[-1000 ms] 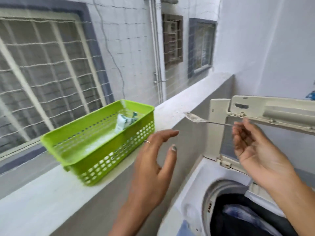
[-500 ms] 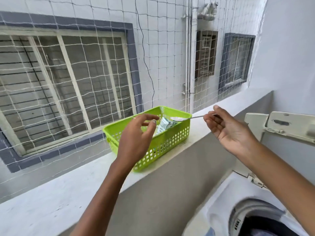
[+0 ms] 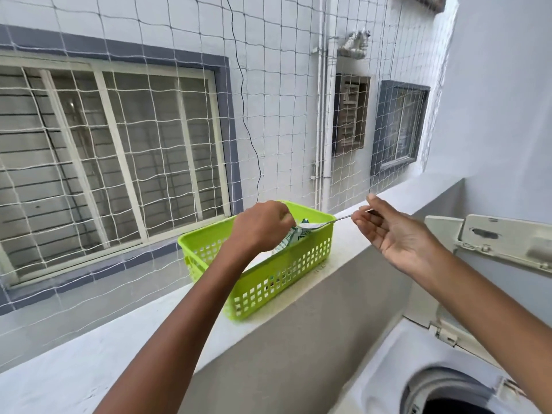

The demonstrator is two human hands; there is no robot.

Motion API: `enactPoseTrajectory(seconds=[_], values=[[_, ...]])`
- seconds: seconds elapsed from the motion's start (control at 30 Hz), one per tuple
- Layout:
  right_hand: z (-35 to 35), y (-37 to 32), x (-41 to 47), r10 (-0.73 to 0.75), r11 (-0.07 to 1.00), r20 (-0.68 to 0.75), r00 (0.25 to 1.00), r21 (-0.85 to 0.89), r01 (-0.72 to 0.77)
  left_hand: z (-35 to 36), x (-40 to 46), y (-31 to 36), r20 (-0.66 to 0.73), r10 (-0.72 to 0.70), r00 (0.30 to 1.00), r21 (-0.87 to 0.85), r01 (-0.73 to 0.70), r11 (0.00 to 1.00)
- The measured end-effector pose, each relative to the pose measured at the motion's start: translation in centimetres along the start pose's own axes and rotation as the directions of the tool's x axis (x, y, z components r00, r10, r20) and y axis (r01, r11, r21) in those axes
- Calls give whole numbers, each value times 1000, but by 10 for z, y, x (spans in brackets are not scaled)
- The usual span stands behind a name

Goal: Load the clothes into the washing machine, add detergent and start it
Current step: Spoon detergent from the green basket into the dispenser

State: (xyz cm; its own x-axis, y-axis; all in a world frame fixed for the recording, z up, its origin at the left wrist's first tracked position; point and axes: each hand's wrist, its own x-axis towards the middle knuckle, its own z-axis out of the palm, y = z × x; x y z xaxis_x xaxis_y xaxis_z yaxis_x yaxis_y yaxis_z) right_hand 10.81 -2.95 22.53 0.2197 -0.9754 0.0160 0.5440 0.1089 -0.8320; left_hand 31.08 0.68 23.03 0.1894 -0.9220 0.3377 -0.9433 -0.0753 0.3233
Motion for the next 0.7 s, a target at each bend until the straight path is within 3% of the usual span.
enactPoseTrajectory(seconds=[0.13, 0.5, 0.7], values=[[7, -1, 4, 14, 999, 2, 1000, -34, -14, 1, 4, -2, 17, -3, 1000, -44, 4, 999], [31, -8, 7, -75, 973, 51, 996, -214, 84, 2, 9, -9, 89, 41, 995, -363, -6, 932], [41, -14, 2, -153, 921, 118, 981, -343, 185, 7, 11, -11, 100, 55, 994, -378, -13, 926]])
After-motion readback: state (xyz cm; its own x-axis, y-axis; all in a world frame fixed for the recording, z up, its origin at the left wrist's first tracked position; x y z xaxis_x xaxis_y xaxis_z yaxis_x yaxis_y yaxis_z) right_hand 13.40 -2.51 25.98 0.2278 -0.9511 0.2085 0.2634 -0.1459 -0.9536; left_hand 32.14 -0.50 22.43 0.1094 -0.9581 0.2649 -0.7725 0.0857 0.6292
